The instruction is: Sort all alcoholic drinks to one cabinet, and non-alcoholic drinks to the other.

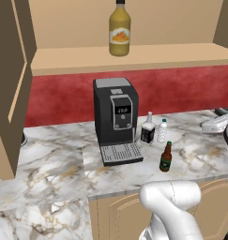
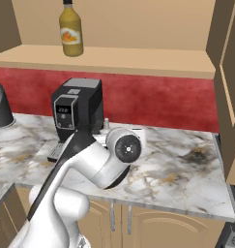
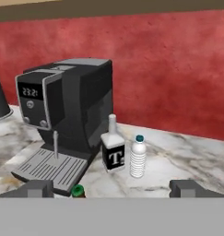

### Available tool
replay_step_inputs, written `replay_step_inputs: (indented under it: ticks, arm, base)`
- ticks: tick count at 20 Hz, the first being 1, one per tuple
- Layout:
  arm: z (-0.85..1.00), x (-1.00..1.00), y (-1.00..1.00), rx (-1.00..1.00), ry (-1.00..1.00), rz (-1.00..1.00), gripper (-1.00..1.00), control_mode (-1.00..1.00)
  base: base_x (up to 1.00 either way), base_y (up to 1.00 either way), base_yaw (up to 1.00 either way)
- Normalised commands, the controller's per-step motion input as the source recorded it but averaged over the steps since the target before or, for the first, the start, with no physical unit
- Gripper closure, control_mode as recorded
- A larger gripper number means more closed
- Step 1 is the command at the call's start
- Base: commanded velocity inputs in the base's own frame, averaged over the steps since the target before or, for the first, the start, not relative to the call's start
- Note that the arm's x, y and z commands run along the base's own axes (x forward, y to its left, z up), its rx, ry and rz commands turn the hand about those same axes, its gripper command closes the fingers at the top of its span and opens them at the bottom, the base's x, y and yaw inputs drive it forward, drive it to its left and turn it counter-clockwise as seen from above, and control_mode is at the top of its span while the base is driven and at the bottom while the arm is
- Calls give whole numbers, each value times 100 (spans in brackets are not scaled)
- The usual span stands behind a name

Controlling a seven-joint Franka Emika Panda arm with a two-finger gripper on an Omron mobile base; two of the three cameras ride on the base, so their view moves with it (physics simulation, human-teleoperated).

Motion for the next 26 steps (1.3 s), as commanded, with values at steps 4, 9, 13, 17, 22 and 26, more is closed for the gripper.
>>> replay_step_inputs:
  ticks: [4, 9, 13, 17, 22, 26]
  arm:
    - [-31, 27, 0, 8, 0, 14, -100, -100]
    - [-24, 43, 0, 5, 0, 17, -100, -100]
    - [-18, 47, 0, 1, 0, 16, -100, -100]
    - [-19, 42, 0, 0, 0, 15, -100, -100]
    - [-26, 38, -3, 0, 0, 12, -100, -100]
    - [-27, 40, 0, 1, 0, 11, -100, -100]
  base:
    - [0, 0, 0]
    - [0, 0, 0]
    - [0, 0, 0]
    - [0, 0, 0]
    - [0, 0, 0]
    - [0, 0, 0]
